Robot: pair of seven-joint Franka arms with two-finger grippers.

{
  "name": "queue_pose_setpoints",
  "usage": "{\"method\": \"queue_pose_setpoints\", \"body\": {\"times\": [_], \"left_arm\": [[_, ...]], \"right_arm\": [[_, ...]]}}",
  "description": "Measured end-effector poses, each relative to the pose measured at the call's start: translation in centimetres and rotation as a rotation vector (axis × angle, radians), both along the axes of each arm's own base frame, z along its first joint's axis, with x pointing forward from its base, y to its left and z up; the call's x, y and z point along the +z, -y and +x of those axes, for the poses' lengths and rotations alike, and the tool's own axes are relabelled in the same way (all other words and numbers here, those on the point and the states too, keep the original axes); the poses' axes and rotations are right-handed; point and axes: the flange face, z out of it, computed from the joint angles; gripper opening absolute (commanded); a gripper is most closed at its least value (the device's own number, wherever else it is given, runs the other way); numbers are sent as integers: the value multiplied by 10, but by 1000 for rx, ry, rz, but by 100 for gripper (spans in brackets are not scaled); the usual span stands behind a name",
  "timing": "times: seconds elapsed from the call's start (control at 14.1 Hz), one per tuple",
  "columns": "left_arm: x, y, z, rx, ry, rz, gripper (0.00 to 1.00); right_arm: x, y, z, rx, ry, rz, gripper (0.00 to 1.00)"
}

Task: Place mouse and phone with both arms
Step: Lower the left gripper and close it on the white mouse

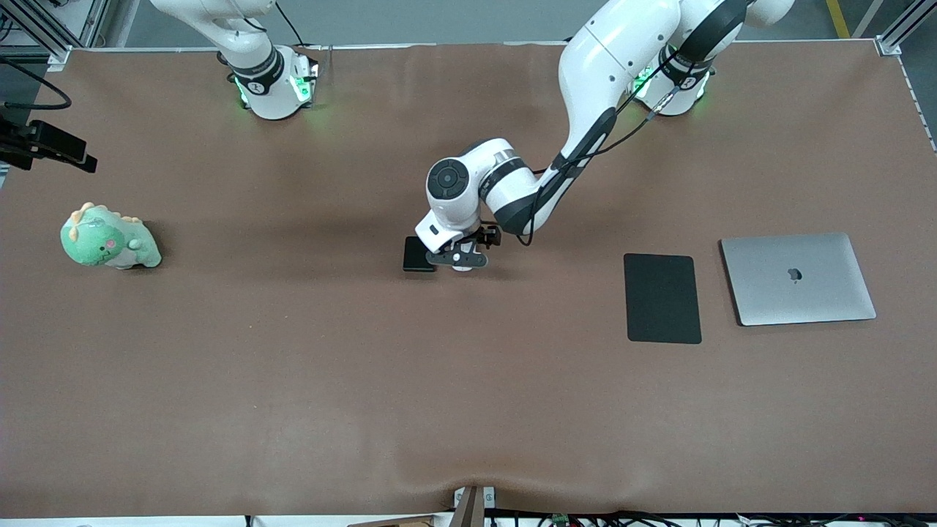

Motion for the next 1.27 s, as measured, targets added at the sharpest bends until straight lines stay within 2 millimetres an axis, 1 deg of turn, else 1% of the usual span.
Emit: {"method": "queue_pose_setpoints", "body": {"times": [0.49,0.57,0.64,0.71,1.06,1.27], "left_arm": [[-11,2,0,35,18,-7,100],[-13,2,0,45,23,-6,75],[-14,2,1,50,28,-7,25],[-15,2,0,51,31,-6,0],[-15,4,0,71,37,-5,0],[-13,4,1,72,41,-10,0]], "right_arm": [[-1,-1,0,1,-1,0,100],[-1,-1,0,1,-1,0,100],[-1,-1,1,1,-2,0,100],[-1,-1,1,1,-2,0,100],[-3,-1,2,1,-5,0,100],[-10,-1,6,3,-18,1,100]]}}
